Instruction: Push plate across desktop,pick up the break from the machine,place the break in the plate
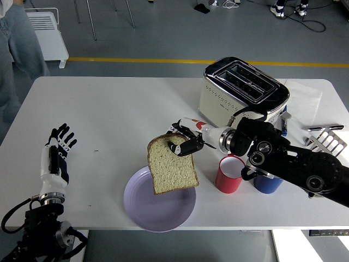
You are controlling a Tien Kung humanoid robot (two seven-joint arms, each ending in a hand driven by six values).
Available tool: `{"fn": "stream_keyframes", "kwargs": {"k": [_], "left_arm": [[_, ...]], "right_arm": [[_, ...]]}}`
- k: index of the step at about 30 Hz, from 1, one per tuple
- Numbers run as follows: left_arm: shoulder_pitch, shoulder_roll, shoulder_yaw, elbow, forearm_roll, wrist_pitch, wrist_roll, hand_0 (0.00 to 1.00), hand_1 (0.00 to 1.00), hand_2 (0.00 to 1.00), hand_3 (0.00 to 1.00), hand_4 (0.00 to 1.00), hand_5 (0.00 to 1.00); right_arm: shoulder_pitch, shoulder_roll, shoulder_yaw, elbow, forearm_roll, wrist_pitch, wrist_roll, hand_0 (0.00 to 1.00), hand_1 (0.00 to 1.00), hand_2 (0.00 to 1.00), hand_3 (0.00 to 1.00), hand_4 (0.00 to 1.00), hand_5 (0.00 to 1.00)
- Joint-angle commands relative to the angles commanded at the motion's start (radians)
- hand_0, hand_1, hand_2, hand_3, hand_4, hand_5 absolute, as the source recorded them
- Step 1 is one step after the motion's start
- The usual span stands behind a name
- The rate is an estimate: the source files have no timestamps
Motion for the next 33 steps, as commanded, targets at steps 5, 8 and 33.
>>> {"fn": "stream_keyframes", "kwargs": {"k": [5,8,33], "left_arm": [[0.004,0.0,-0.02,0.001,-0.008,0.001,-0.002,0.76,0.819,0.877,0.812,0.587,0.998],[0.008,0.0,-0.039,0.0,-0.007,0.003,-0.003,0.76,0.818,0.877,0.812,0.587,0.998],[0.022,0.0,-0.042,-0.004,-0.004,0.007,-0.01,0.76,0.817,0.877,0.81,0.583,0.998]], "right_arm": [[-0.007,0.002,-0.016,0.006,0.018,-0.001,0.017,0.418,0.423,0.451,0.476,0.195,0.044],[-0.019,0.011,-0.028,-0.003,0.033,-0.013,0.06,0.44,0.47,0.487,0.515,0.242,0.106],[-0.068,0.026,-0.055,-0.097,-0.012,0.03,0.246,0.606,0.636,0.623,0.638,0.522,0.204]]}}
